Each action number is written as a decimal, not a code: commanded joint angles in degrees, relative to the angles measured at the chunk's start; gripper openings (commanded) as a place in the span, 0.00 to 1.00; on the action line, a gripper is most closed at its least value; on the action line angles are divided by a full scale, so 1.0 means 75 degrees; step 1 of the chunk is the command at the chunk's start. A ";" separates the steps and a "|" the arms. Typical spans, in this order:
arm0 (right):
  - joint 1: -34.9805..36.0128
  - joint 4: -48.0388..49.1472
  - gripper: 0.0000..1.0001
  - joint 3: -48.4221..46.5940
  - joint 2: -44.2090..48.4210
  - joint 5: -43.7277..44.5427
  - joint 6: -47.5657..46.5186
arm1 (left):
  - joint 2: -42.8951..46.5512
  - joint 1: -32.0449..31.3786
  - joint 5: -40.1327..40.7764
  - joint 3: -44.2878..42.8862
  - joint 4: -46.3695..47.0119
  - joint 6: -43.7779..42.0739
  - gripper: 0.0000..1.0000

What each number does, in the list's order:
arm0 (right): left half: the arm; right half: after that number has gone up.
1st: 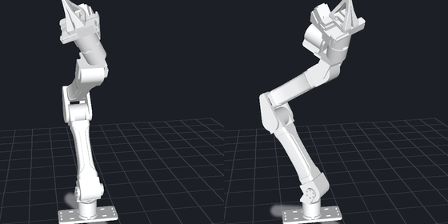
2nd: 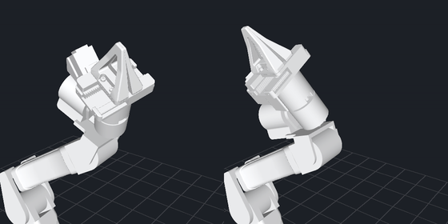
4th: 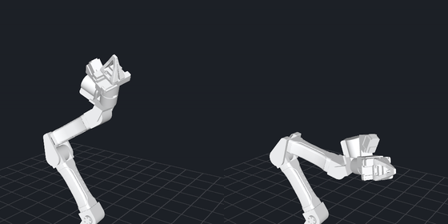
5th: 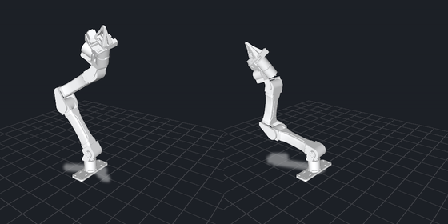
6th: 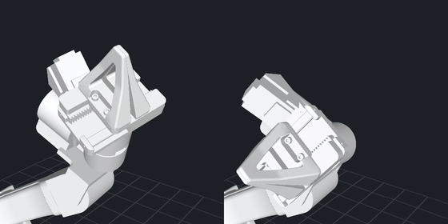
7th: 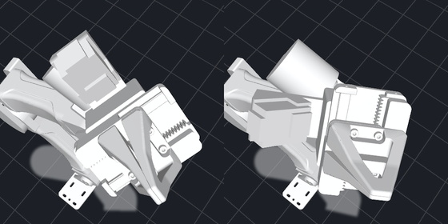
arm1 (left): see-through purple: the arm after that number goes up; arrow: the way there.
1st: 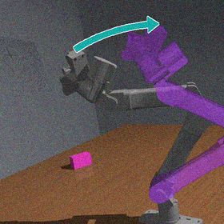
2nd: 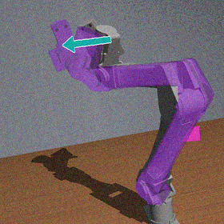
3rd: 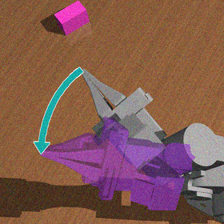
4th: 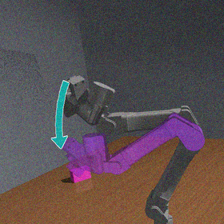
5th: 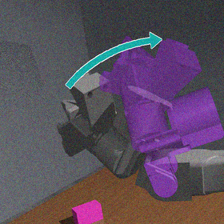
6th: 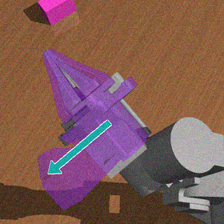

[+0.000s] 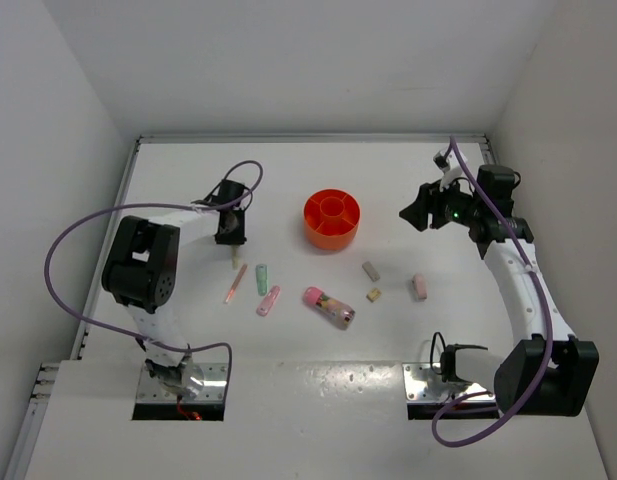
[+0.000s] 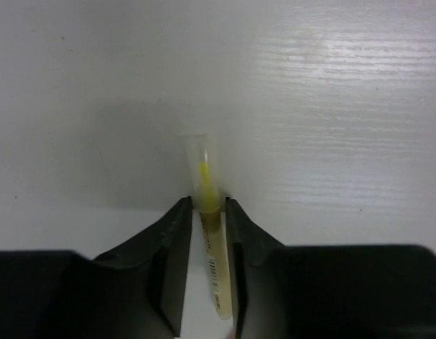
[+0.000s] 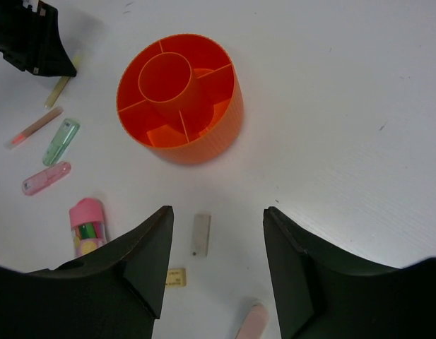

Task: Sort the stationery into containers
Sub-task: Pick up the pen from the center of the board, then place the pen in the storage box, then pick up the pen from the center of the board, then place the pen in the storage box.

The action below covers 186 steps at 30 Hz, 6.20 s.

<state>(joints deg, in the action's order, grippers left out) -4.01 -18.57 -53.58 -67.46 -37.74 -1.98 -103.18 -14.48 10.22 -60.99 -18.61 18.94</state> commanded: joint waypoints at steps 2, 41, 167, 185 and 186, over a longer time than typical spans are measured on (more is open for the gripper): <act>-0.0028 0.0132 0.54 -0.0203 0.0065 -0.0090 -0.0135 | -0.0153 0.0220 -0.0143 -0.0351 0.0021 0.0053 0.26; -0.0028 0.0132 0.54 -0.0203 0.0065 -0.0160 -0.0135 | 0.0844 -0.2615 0.0605 -0.0058 0.7567 0.1145 0.00; -0.0098 0.0425 0.00 0.0617 0.0768 -0.2433 -0.1775 | 0.0175 -0.3601 0.2645 -0.0223 0.7088 0.0662 0.00; -0.0098 0.0157 0.62 0.0384 0.0768 -0.2293 -0.1623 | 0.1295 -0.3671 0.3044 0.0093 0.6525 0.0522 0.42; -0.0098 0.0016 0.77 0.0383 0.0768 -0.2374 -0.1716 | 0.1578 -0.3740 0.2974 0.0093 0.6455 0.0522 0.23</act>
<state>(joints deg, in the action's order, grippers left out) -4.43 -18.68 -48.88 -63.00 -53.63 -13.17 -99.90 -41.60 31.57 -59.96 28.21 23.88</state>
